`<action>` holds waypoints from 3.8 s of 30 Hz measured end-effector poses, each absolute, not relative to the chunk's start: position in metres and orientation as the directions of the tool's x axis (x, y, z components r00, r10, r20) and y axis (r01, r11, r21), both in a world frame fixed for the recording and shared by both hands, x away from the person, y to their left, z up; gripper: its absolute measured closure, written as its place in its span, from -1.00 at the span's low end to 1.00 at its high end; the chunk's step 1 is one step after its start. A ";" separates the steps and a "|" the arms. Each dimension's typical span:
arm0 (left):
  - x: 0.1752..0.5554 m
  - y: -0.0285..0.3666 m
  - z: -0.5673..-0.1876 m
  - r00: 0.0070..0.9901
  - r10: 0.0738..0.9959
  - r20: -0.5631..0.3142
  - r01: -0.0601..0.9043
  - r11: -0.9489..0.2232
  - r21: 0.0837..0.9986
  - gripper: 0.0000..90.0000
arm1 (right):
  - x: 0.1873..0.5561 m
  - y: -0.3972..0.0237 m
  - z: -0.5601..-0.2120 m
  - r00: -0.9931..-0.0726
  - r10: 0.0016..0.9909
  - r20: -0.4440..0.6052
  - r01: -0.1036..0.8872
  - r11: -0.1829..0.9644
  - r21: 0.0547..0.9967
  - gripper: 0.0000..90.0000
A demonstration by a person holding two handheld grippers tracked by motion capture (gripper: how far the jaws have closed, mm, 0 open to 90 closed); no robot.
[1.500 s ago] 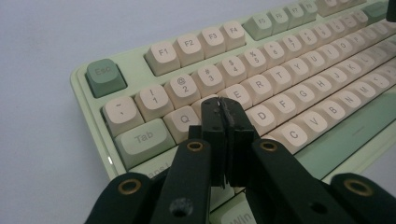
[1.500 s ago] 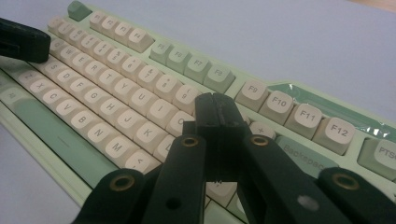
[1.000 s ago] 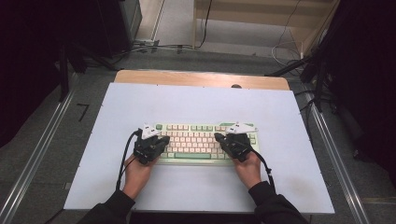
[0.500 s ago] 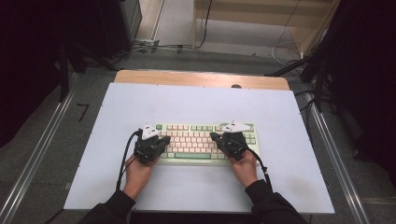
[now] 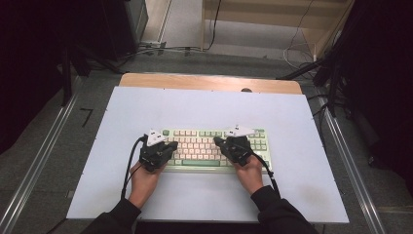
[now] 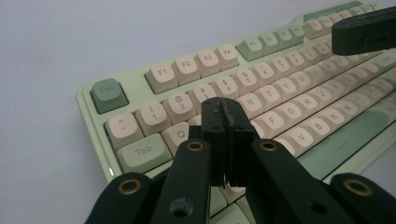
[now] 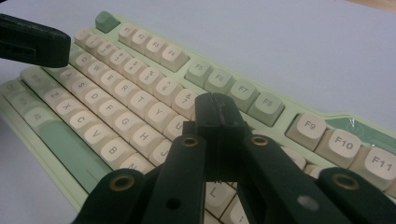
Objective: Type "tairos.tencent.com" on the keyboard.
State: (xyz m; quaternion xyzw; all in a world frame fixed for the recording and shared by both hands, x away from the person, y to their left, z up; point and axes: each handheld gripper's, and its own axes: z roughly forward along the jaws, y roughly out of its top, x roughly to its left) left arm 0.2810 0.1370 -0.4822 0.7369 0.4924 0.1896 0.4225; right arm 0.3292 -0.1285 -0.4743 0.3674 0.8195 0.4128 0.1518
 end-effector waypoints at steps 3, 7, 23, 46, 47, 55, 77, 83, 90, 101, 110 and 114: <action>0.281 0.137 -0.482 0.445 0.885 -0.137 0.564 -0.158 0.810 1.00 | 0.330 -0.127 -0.474 -0.687 0.725 0.054 0.475 0.391 0.788 0.94; 0.281 0.137 -0.482 0.444 0.885 -0.139 0.563 -0.155 0.812 1.00 | 0.330 -0.124 -0.475 -0.689 0.722 0.054 0.474 0.394 0.787 0.94; 0.281 0.138 -0.481 0.443 0.885 -0.142 0.559 -0.149 0.816 1.00 | 0.331 -0.119 -0.478 -0.693 0.720 0.042 0.481 0.418 0.771 0.94; 0.281 0.137 -0.482 0.447 0.883 -0.144 0.562 -0.152 0.813 1.00 | 0.334 -0.116 -0.484 -0.683 0.729 0.045 0.519 0.441 0.732 0.94; 0.281 0.137 -0.482 0.447 0.883 -0.145 0.562 -0.152 0.813 1.00 | 0.334 -0.116 -0.484 -0.682 0.730 0.045 0.521 0.441 0.731 0.94; 0.281 0.137 -0.482 0.449 0.882 -0.146 0.562 -0.152 0.813 1.00 | 0.334 -0.116 -0.482 -0.682 0.729 0.053 0.527 0.440 0.727 0.94; 0.288 0.119 -0.479 0.470 0.867 -0.165 0.571 -0.156 0.806 1.00 | 0.331 -0.124 -0.466 -0.676 0.734 0.070 0.507 0.394 0.767 0.94; 0.293 0.117 -0.480 0.459 0.868 -0.188 0.587 -0.137 0.798 1.00 | 0.330 -0.127 -0.462 -0.670 0.739 0.072 0.507 0.384 0.772 0.94; 0.298 0.110 -0.481 0.457 0.869 -0.187 0.589 -0.139 0.796 1.00 | 0.330 -0.130 -0.459 -0.668 0.740 0.075 0.506 0.378 0.775 0.94; 0.304 0.103 -0.484 0.460 0.870 -0.179 0.591 -0.149 0.793 1.00 | 0.330 -0.131 -0.459 -0.667 0.741 0.075 0.507 0.378 0.774 0.94; 0.306 0.100 -0.486 0.455 0.874 -0.169 0.597 -0.159 0.786 1.00 | 0.330 -0.131 -0.459 -0.670 0.738 0.075 0.505 0.379 0.776 0.94; 0.307 0.100 -0.487 0.451 0.875 -0.173 0.601 -0.155 0.784 1.00 | 0.330 -0.130 -0.459 -0.671 0.738 0.075 0.504 0.379 0.776 0.94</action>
